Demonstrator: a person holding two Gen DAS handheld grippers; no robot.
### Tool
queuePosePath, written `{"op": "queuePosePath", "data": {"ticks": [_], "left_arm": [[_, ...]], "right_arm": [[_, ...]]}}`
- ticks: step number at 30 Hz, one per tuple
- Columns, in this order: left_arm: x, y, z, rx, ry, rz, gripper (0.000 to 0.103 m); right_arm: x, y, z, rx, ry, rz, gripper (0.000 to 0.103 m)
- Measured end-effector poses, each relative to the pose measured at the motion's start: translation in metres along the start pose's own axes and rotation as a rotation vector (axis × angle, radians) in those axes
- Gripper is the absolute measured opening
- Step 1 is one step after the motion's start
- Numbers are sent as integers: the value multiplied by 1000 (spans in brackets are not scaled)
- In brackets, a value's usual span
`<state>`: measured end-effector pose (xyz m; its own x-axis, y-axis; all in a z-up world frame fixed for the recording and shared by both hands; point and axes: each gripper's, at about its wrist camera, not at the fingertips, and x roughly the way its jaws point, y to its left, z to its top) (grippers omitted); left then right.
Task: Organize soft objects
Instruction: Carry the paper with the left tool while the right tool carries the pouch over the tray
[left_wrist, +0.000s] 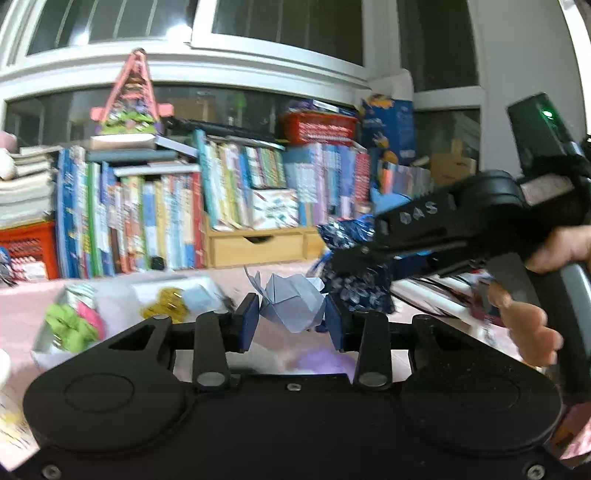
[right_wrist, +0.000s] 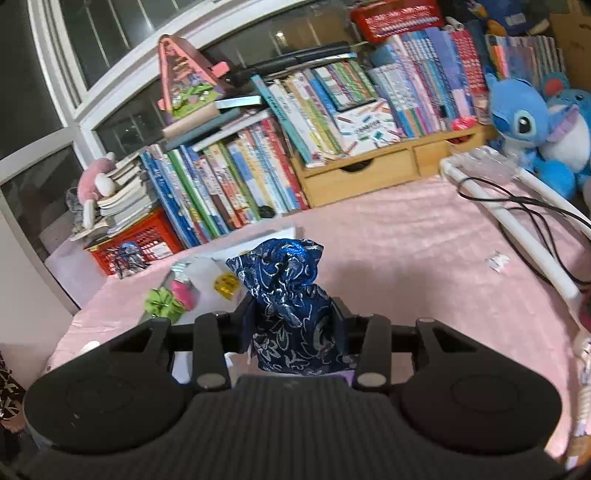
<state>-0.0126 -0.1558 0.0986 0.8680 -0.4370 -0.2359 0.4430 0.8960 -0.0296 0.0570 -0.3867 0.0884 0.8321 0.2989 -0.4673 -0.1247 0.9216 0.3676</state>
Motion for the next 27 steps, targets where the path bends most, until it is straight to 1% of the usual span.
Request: {"op": "queuePosePath", "data": {"ticks": [4,6,10,12,18,23,27], "left_arm": [[1,34,18,-17,-7,55,37],[3,55,29,-35,3,78,37],[9,92,47,-48,21,106,37],[15,110,55,-62,45,113,37],[44,160,66,-116,154,124,37],[78,195,67,-156,265,126,37],[103,218,62,-198,346,121,37]], "right_arm": [[9,20,9,-24,-11,40,46],[14,32,14,-40,-18,60,46],[30,51,26,-54,-13,94,46],[39,60,30,-55,-1,107,47],[78,86,42,-62,47,122,47],[119,102,45,-43,142,140,47],[150,112,46,-38,206,125,47]]}}
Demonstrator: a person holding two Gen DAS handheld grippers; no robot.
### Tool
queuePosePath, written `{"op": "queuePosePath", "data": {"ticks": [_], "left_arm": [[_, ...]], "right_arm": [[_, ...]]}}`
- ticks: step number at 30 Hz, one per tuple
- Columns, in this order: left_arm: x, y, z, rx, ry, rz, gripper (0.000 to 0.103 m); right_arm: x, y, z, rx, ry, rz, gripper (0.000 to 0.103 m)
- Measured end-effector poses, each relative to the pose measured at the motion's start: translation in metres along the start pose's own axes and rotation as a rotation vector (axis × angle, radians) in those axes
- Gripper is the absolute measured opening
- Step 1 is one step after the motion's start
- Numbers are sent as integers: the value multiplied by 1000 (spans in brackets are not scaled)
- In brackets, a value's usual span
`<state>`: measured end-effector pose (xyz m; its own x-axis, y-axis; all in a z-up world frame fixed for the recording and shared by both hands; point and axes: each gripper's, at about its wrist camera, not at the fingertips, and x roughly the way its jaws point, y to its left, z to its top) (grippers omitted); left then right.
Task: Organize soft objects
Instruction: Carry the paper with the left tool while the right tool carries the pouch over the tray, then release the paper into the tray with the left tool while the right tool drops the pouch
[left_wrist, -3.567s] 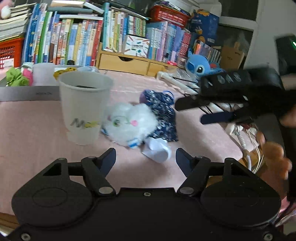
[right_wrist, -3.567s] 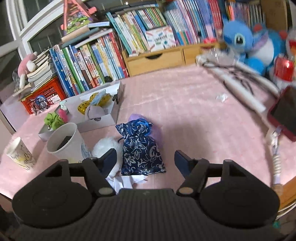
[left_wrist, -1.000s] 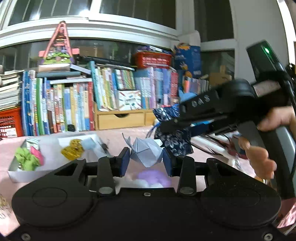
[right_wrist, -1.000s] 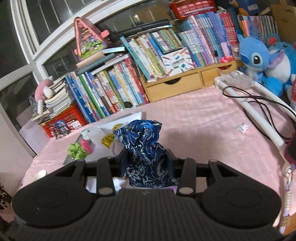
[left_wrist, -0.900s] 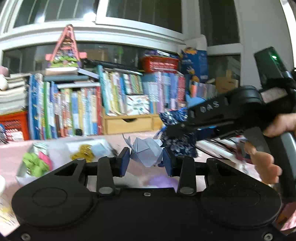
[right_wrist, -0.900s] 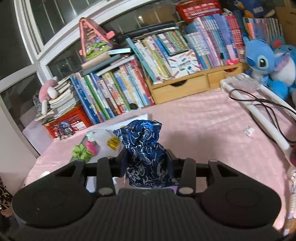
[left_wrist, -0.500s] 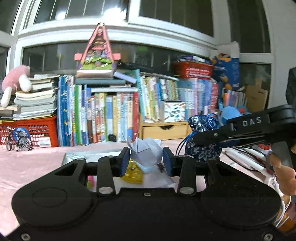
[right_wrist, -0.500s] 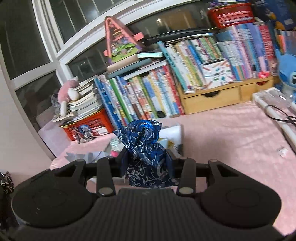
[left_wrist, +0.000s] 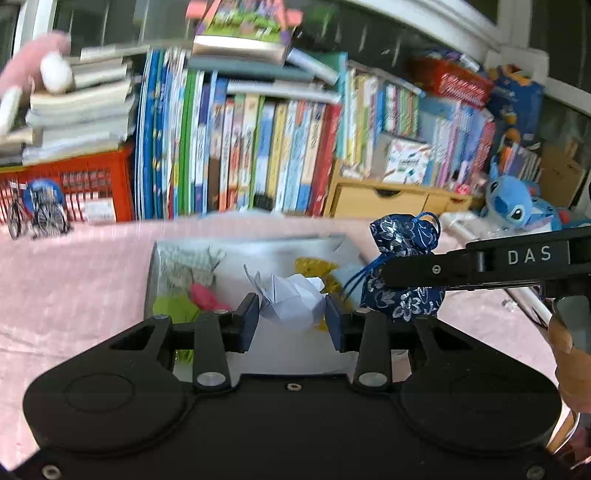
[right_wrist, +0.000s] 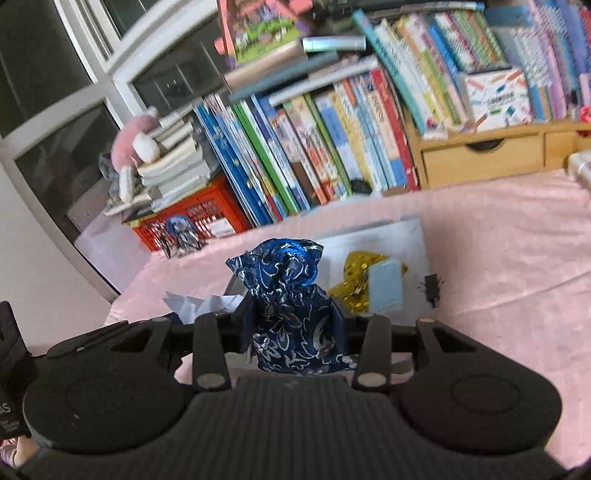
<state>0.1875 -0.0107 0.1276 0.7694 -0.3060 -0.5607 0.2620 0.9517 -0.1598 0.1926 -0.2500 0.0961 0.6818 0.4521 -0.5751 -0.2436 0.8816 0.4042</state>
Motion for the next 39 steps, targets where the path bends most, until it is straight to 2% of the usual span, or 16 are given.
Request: {"op": "queuePosePath", "data": {"ticks": [4,7,13,21,30,34,36,37,38,39], "left_arm": [[26,10,3,1,70,10,37],[46,16,4,1,127,43,37],[73,36,7,-57,198,62,37],[92,49,11,-84,230,105,37],[104,57,10,-106,267,123,37],[101,55,10,-101,261,124,45],[97,54,11,-93,252,120,51],[96,52,11,-88,245,121,59],[93,51,12,-83,238,126,68],[91,50,12,-78,231,132,72]], "right_arm": [[30,3,7,-1,58,-30,47],[54,2,10,3,120,-39,49],[90,-6,13,48,188,-86,48],[120,-8,15,63,230,-133,48],[142,-8,13,76,266,-141,49],[139,-6,15,71,256,-134,53],[137,-6,16,71,249,-125,59],[135,-6,17,72,244,-118,65],[132,-6,18,72,238,-112,66],[130,-6,18,71,231,-106,66]]}}
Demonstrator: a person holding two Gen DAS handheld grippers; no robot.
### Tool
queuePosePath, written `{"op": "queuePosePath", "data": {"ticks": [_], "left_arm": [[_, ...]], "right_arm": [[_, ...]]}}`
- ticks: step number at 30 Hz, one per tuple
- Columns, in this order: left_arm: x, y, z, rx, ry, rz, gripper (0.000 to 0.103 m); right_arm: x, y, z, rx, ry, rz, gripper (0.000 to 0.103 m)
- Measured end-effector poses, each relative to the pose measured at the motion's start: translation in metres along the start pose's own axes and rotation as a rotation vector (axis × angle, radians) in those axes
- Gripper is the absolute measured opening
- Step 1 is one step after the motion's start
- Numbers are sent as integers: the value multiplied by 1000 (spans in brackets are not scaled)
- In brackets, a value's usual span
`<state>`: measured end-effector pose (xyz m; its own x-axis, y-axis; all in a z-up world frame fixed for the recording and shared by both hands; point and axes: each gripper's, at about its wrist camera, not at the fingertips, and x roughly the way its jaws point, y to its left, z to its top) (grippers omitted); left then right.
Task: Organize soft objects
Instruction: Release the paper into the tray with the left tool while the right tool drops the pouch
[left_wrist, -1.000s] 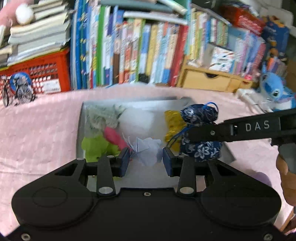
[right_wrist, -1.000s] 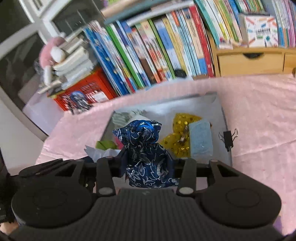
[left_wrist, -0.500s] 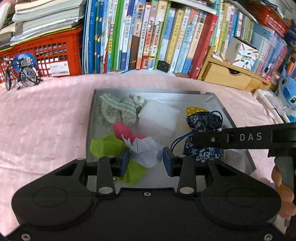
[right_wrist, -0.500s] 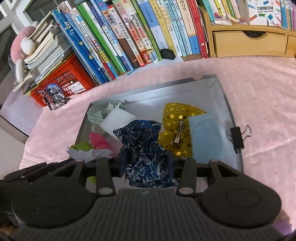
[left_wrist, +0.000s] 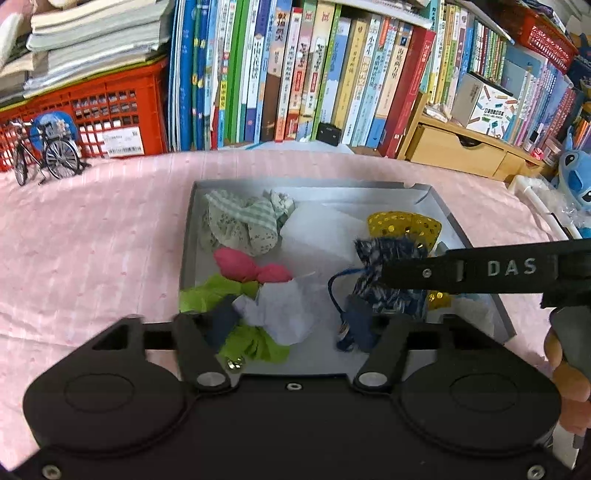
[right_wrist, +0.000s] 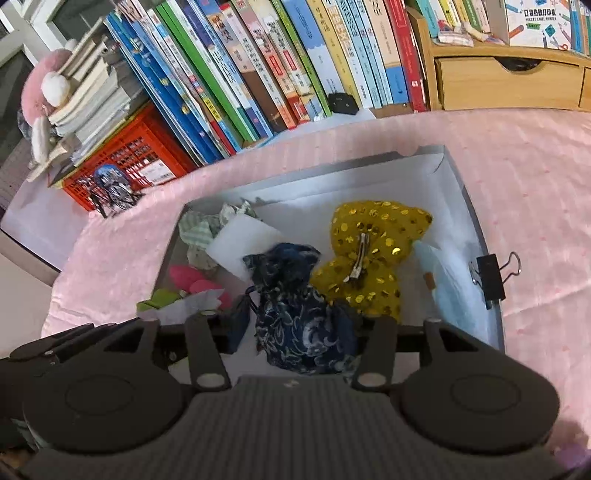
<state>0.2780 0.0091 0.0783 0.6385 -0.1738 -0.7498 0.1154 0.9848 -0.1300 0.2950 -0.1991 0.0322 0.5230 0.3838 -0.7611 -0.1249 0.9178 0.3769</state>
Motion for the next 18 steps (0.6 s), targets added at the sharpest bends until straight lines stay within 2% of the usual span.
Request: {"op": "queuePosePath", "data": {"ticks": [5,18], "left_arm": [[-15,-6,-2,29,-39,19,79],[-86,-34,-33,140,-188,-38,88]], "right_arm": [[-14,-3,-2,4,-25,26,71],[-86,-1,-30,-110,-152,62,79]]}}
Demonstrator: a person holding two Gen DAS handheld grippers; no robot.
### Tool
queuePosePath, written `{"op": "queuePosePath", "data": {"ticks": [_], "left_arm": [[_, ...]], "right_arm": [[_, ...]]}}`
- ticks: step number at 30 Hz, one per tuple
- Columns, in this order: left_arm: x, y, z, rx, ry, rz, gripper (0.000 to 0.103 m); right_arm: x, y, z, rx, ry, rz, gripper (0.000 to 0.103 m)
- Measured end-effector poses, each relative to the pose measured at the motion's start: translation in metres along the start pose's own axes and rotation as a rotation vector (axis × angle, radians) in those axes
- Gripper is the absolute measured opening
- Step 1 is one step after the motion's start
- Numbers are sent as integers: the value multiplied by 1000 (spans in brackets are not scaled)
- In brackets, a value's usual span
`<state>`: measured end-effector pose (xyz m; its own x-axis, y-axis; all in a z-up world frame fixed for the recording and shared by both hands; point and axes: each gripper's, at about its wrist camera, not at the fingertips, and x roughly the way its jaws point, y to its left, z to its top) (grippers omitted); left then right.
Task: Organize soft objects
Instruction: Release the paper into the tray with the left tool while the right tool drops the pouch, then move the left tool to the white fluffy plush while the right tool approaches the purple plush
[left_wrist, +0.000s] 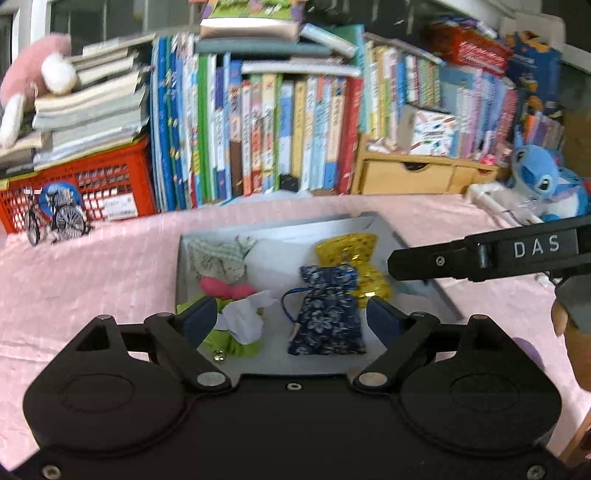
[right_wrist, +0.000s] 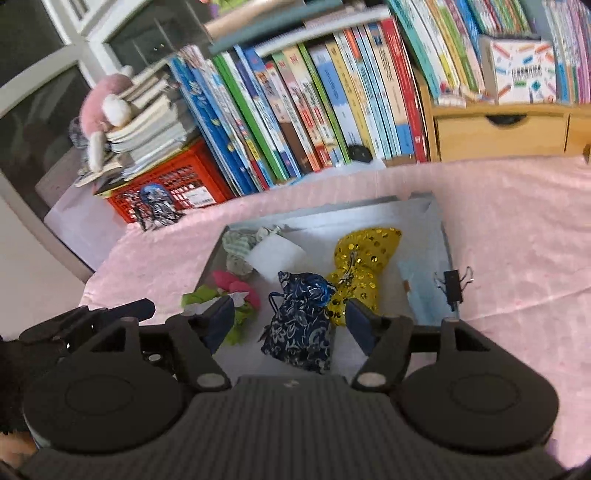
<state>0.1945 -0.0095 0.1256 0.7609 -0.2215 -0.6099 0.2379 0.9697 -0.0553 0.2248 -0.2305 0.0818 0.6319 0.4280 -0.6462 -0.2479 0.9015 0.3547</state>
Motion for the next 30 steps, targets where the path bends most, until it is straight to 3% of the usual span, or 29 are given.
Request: {"op": "queuePosePath", "data": {"ticks": [10,16,25,30], "left_arm": [[-62,-45,-35,84,-96,-122,91],[-96,-73,-65,171,-84,-229,91],[-125,-118,-118,291,-69,-303,91],[-133,-145,-149,397,-82,-274,90]], "right_arm": [[-71,-3,-23,-56,-100,49,84],[-108,-17,-38,-56,-123,33,86],[-141,-56,-65,-5,-142,-20,87],[-148,-84,-84,55,-119,-52,87]]}}
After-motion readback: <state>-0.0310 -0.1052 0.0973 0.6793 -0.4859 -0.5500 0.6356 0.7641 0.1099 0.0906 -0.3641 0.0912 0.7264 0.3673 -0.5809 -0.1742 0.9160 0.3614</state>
